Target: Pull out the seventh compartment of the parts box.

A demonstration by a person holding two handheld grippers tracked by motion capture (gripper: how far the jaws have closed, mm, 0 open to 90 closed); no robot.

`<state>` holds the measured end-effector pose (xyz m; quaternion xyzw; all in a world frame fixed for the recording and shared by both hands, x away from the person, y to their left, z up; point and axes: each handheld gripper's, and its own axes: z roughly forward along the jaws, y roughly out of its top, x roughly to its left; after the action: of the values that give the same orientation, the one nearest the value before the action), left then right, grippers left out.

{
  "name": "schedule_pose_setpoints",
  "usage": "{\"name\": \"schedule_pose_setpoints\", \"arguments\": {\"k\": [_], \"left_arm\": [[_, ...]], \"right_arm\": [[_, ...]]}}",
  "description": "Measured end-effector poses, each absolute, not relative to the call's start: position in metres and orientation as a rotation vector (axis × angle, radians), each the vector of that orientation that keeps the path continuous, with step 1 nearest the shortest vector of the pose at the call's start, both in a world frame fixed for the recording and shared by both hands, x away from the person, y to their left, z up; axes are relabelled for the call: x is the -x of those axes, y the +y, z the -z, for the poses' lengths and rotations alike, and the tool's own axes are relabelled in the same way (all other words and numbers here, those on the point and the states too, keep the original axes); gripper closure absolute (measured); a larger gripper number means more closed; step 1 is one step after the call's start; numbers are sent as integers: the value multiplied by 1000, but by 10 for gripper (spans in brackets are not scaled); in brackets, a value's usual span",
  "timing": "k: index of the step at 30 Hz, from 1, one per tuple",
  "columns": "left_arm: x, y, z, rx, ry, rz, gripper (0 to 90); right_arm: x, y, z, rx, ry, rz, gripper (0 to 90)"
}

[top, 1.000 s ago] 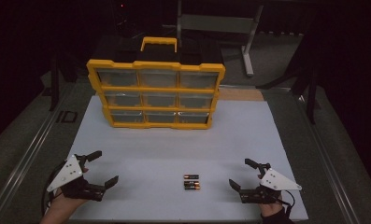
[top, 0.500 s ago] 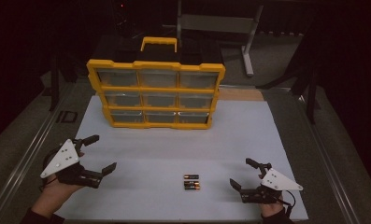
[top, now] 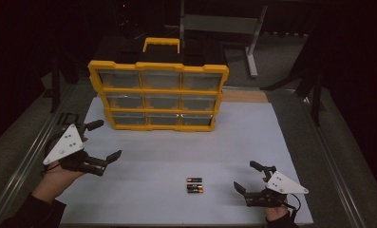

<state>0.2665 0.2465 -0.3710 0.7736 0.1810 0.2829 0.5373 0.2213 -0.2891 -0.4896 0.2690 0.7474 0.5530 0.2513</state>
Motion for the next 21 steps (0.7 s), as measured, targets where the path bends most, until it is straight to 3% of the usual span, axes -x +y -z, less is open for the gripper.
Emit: {"name": "schedule_pose_setpoints", "arguments": {"k": [21], "left_arm": [[-304, 214, 361, -1921, 303, -742, 0]], "right_arm": [[-222, -290, 490, -728, 2032, -1514, 88]]}}
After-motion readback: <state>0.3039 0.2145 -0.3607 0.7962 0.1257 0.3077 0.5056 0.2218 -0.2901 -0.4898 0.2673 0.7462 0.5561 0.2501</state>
